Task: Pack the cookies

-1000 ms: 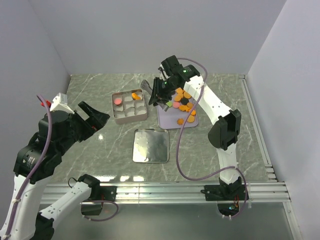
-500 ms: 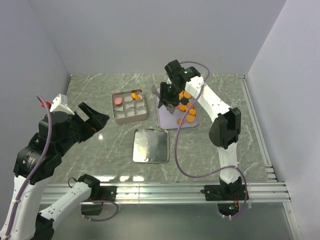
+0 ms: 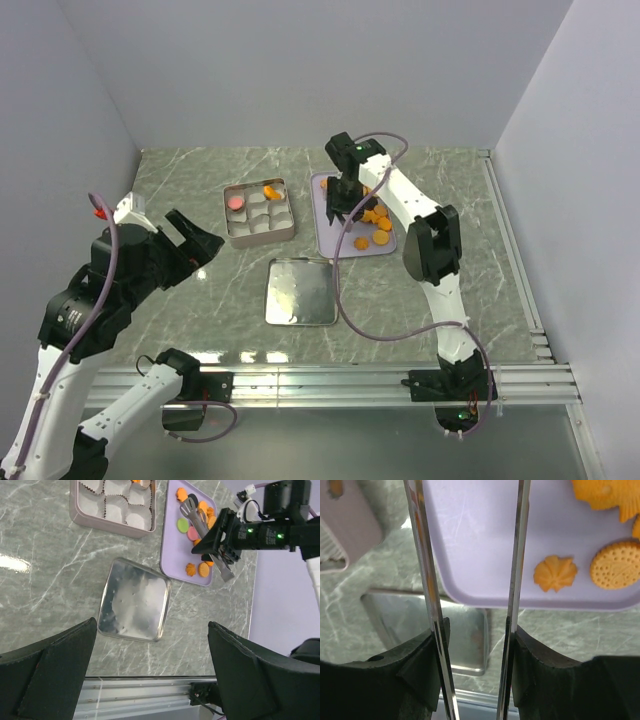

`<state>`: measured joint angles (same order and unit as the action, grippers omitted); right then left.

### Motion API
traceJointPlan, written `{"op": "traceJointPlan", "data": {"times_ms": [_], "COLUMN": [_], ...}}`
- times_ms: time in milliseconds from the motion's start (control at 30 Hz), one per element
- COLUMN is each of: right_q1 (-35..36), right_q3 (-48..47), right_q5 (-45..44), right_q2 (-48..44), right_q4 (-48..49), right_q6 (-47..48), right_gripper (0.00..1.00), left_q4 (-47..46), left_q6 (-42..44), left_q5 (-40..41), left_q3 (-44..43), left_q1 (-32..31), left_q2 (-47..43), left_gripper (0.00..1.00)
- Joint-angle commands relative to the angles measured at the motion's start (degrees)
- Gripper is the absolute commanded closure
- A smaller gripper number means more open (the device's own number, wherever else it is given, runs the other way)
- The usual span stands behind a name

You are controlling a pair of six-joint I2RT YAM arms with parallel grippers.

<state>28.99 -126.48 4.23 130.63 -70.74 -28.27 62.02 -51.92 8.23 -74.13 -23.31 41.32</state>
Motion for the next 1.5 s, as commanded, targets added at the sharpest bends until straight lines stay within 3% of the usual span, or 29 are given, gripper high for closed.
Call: {"op": "traceJointPlan", "data": {"times_ms": [0, 700, 800, 967, 1200, 1467], "right_q1": [-0.25, -1.83, -2.19, -2.28, -2.36, -3.24], "right_q3": [-5.09, -17.14, -17.14, -17.05, -16.53, -9.85], "right_q5": [-1.86, 1.48, 1.22, 1.31, 1.75, 4.91], "right_q2": [2.52, 15.36, 15.88, 16.32, 13.52, 2.71], "right_q4": [-0.36, -0.98, -1.33, -1.95, -2.03, 1.83], "right_q6": [0.85, -0.2, -0.12, 0.15, -0.38, -0.12], "right_gripper": [0.45, 0.43, 0.46, 0.59, 0.65, 0.69], "left_q4": [-1.55, -0.94, -1.2, -1.9, -3.31, -2.87], "left_q6": [-0.81, -2.31, -1.52, -0.46, 0.77, 0.68], "left_q5": [-0.93, 3.81, 4.51, 4.95, 4.6, 4.08], "left_q3": [0.65, 2.85, 2.15, 1.53, 1.0, 0.12], "left_q1": [0.28, 0.37, 0.28, 0.28, 0.28, 0.28], "left_q2": [-0.71, -0.81, -0.02, 1.04, 2.09, 1.57], "left_gripper": [0.01, 0.01, 0.01, 0.01, 0.01, 0.0]}}
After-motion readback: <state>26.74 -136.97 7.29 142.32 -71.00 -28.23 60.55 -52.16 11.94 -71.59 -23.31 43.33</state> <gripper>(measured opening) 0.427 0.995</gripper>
